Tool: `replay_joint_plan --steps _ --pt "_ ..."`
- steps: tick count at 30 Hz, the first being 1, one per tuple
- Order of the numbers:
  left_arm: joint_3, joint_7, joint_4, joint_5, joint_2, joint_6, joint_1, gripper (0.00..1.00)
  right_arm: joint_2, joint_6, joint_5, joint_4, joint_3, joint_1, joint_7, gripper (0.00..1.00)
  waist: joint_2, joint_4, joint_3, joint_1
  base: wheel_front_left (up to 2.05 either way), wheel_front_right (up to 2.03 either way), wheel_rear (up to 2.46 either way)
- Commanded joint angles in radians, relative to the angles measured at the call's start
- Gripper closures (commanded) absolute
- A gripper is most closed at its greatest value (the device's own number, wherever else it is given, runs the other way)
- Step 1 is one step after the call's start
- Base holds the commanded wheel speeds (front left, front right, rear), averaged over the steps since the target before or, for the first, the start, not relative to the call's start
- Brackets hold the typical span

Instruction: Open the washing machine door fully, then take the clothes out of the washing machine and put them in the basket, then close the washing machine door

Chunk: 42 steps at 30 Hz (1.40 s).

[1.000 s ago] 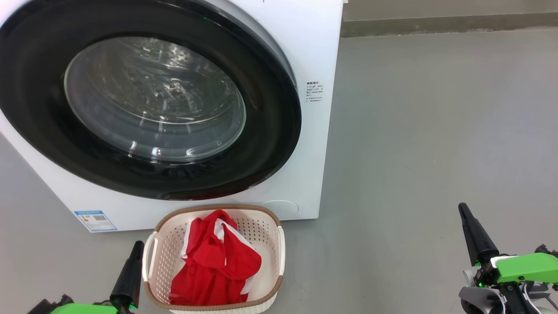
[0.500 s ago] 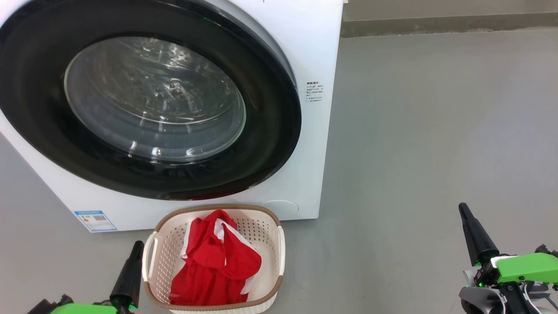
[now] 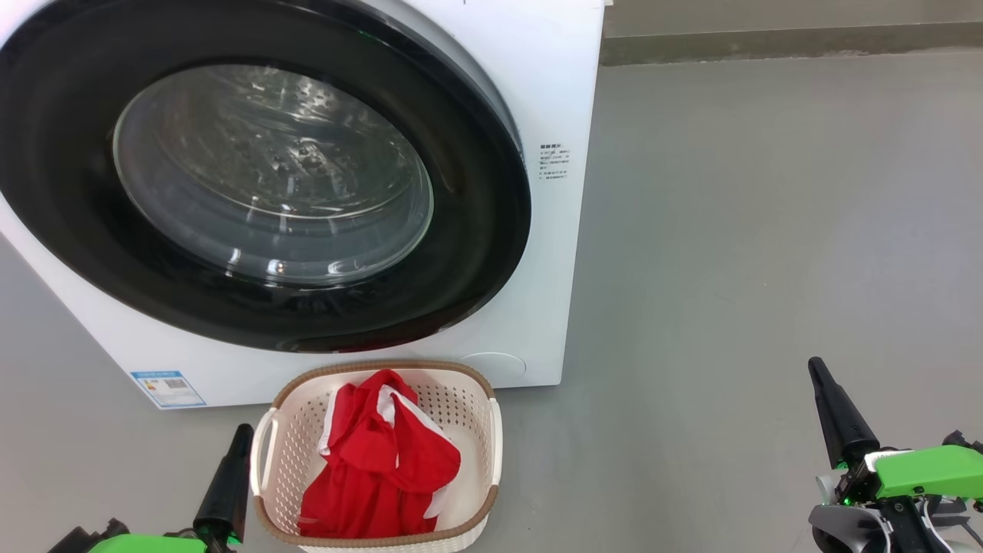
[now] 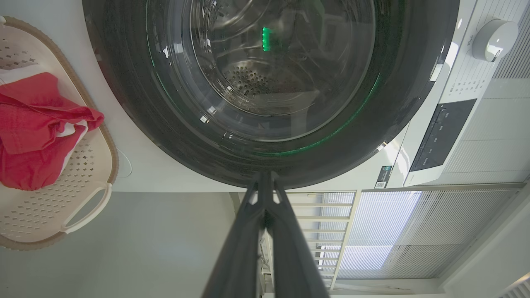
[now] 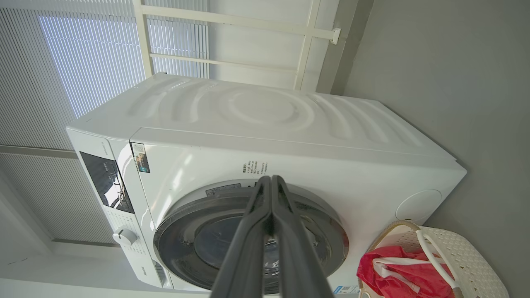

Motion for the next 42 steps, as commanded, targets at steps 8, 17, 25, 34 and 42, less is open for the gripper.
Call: replay_joint_plan --steps 8,17,25,34,42 --pt "0.037 0.006 -0.026 0.011 0.008 -0.007 -0.041 1.0 -0.006 -0.001 -0.008 -0.028 0.014 -0.042 0.006 1.0 0.0 0.0 0.0 0.0 0.0 0.0 0.0" --pt "0.037 0.006 -0.026 0.011 0.008 -0.007 -0.041 1.0 -0.006 -0.001 -0.008 -0.028 0.014 -0.042 0.006 1.0 0.0 0.0 0.0 0.0 0.0 0.0 0.0" --pt "0.038 0.007 -0.026 0.011 0.008 -0.007 -0.041 1.0 -0.006 -0.001 -0.008 -0.028 0.014 -0.042 0.006 1.0 0.0 0.0 0.0 0.0 0.0 0.0 0.0" --pt "0.038 0.007 -0.026 0.011 0.007 -0.007 -0.041 1.0 -0.006 -0.001 -0.009 -0.028 0.013 -0.042 0.006 1.0 0.0 0.0 0.0 0.0 0.0 0.0 0.0" --pt "0.038 0.007 -0.026 0.011 0.007 -0.007 -0.041 1.0 -0.005 -0.001 -0.009 -0.028 0.013 -0.042 0.007 1.0 0.0 0.0 0.0 0.0 0.0 0.0 0.0"
